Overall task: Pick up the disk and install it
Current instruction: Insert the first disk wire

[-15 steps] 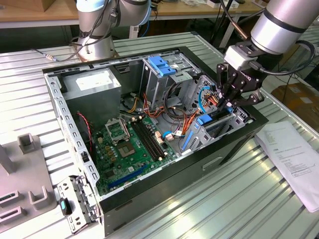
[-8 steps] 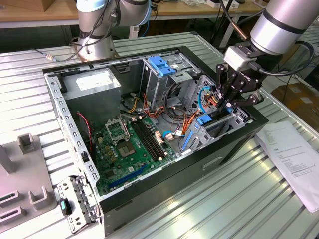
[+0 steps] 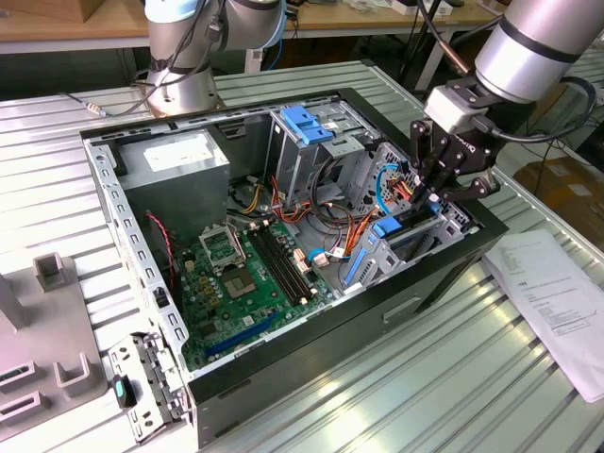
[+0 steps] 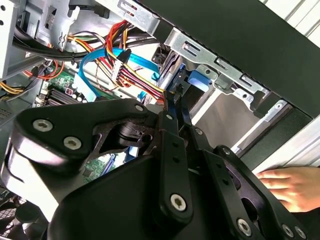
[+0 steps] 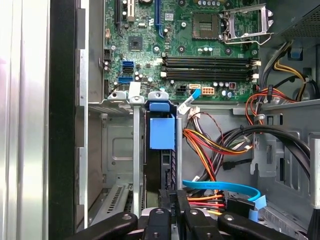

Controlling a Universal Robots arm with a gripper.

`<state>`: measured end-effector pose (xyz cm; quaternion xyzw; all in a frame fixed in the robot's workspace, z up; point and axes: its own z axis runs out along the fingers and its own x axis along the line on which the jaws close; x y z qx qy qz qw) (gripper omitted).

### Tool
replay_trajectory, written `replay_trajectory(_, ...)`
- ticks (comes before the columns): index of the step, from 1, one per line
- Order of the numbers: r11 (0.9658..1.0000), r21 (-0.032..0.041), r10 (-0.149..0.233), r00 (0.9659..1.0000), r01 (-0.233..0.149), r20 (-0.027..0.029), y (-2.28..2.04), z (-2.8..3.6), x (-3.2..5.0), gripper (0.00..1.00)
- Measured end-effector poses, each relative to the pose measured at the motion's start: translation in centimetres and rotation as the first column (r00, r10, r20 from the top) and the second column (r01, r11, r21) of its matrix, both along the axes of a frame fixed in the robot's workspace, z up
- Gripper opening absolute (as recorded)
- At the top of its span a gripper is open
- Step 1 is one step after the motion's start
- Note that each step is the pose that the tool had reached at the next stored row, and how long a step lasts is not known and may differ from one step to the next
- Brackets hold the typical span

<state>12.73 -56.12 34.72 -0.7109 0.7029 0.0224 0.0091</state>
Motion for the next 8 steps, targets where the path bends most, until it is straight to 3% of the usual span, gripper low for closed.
replay_trajectory(8,1.0,0.003,0.0,1.0,0.0,0.0001,-0.11,-0.18,0.0,0.17)
